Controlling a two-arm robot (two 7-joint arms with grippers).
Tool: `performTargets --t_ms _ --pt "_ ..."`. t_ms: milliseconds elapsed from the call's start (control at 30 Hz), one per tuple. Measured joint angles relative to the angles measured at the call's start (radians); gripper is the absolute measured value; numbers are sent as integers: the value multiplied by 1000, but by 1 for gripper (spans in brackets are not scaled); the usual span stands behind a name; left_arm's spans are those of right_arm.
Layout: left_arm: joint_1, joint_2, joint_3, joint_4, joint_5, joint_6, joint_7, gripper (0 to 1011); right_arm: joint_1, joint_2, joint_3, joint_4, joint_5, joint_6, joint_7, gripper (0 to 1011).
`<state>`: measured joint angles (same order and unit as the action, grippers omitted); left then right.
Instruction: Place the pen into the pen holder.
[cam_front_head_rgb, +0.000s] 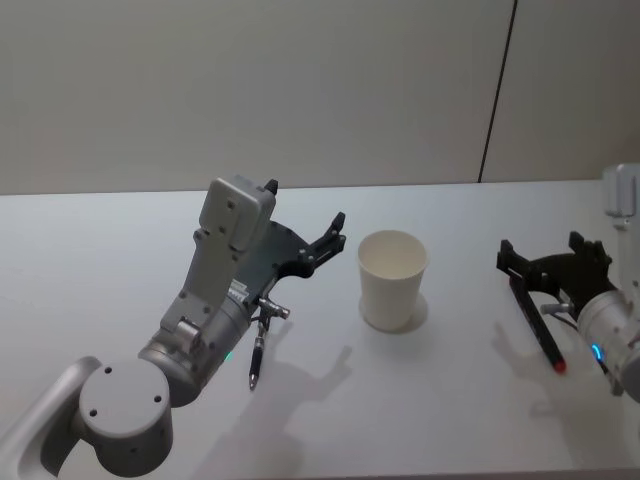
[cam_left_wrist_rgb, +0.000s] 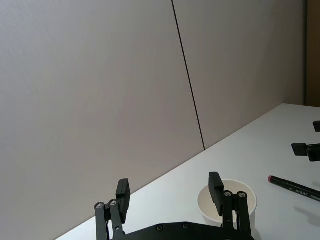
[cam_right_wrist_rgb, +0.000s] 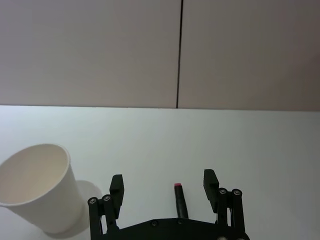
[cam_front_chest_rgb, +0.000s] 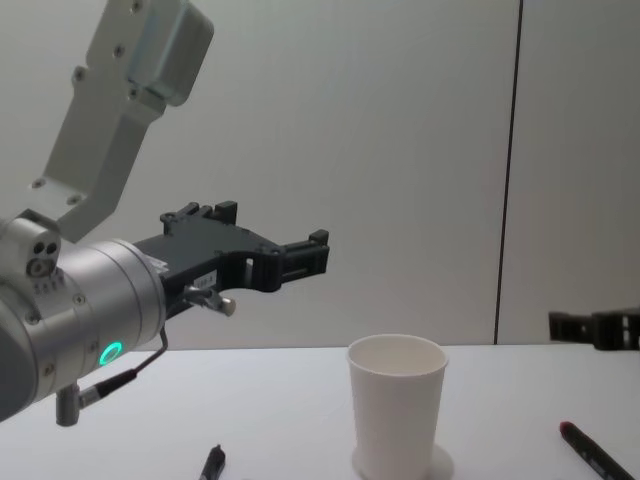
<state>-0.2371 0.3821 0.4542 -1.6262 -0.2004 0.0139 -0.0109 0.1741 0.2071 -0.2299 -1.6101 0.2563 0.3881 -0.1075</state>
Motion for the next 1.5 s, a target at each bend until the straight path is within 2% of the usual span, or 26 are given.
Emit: performTargets --t_ms 167,467,1000,1500 --pt "0 0 0 0 0 0 0 1000 14 -13 7 26 13 35 -31 1001" --pt "0 0 0 0 0 0 0 1000 37 -28 14 74 23 76 -47 1001" --pt "0 0 0 0 0 0 0 1000 97 -55 17 197 10 111 -23 1001" --pt "0 0 0 0 0 0 0 1000 154 -76 19 321 -5 118 -1 1001"
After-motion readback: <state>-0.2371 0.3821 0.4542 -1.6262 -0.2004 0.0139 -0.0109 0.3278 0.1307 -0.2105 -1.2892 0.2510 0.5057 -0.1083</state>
